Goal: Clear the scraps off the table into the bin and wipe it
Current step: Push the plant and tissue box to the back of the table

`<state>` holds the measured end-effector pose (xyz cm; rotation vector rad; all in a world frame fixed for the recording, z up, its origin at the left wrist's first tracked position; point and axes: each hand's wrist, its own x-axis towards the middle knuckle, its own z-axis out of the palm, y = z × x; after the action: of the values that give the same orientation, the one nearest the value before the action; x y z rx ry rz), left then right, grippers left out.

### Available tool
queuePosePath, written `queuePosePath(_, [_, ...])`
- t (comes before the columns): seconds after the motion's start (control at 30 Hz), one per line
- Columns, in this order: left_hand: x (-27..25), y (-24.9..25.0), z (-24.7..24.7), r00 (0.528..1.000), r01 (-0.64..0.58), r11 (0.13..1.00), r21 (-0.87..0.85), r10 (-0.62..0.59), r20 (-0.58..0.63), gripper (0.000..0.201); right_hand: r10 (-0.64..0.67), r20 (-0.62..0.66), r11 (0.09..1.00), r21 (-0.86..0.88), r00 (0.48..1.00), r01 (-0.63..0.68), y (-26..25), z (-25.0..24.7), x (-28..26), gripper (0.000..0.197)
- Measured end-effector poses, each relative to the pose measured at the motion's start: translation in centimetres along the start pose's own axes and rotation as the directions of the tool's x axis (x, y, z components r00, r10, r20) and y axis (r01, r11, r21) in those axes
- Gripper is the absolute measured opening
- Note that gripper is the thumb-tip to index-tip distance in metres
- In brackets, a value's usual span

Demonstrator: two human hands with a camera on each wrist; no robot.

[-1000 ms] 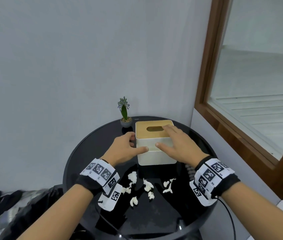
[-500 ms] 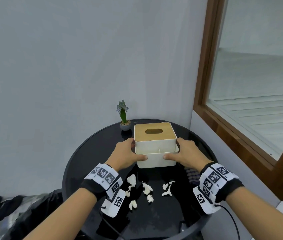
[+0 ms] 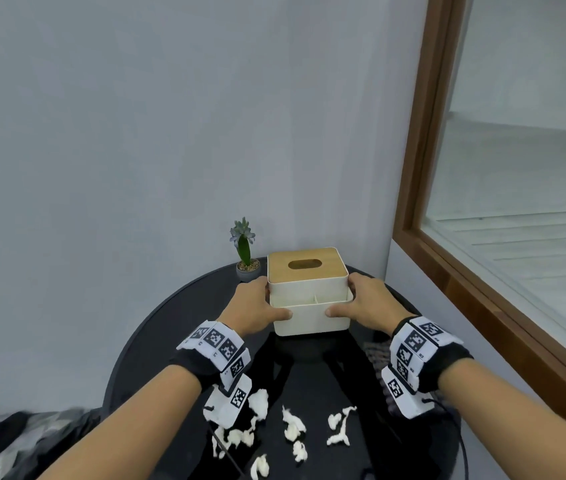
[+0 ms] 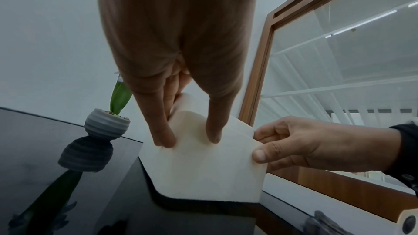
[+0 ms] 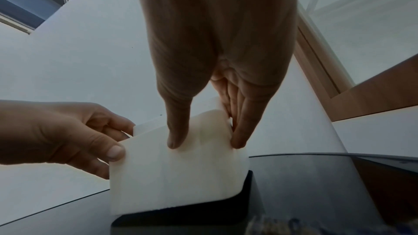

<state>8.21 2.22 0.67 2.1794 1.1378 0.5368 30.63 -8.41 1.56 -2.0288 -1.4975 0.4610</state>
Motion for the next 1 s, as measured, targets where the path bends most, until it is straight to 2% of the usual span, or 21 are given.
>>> queuePosePath(0.43, [6.2, -1.1, -0.1, 0.999, -0.021, 0.999, -0.042, 0.019, -0.032, 0.054, -0.012, 0.015, 0.999, 0.045, 1.0, 0.012, 0.9, 0.9, 7.2, 0.063])
queuePosePath(0.77, [8.4, -1.5, 0.0, 0.999, 0.003, 1.0, -0.028, -0.004, -0.042, 0.054, 0.016, 0.011, 0.999, 0.052, 1.0, -0.016, 1.2, 1.2, 9.6, 0.065])
queuePosePath(1.0, [8.8, -1.6, -0.1, 0.999, 0.0, 1.0, -0.021, -0.001, -0.042, 0.052, 0.014, 0.011, 0.998, 0.064, 1.0, -0.014, 1.1, 1.3, 10.0, 0.059])
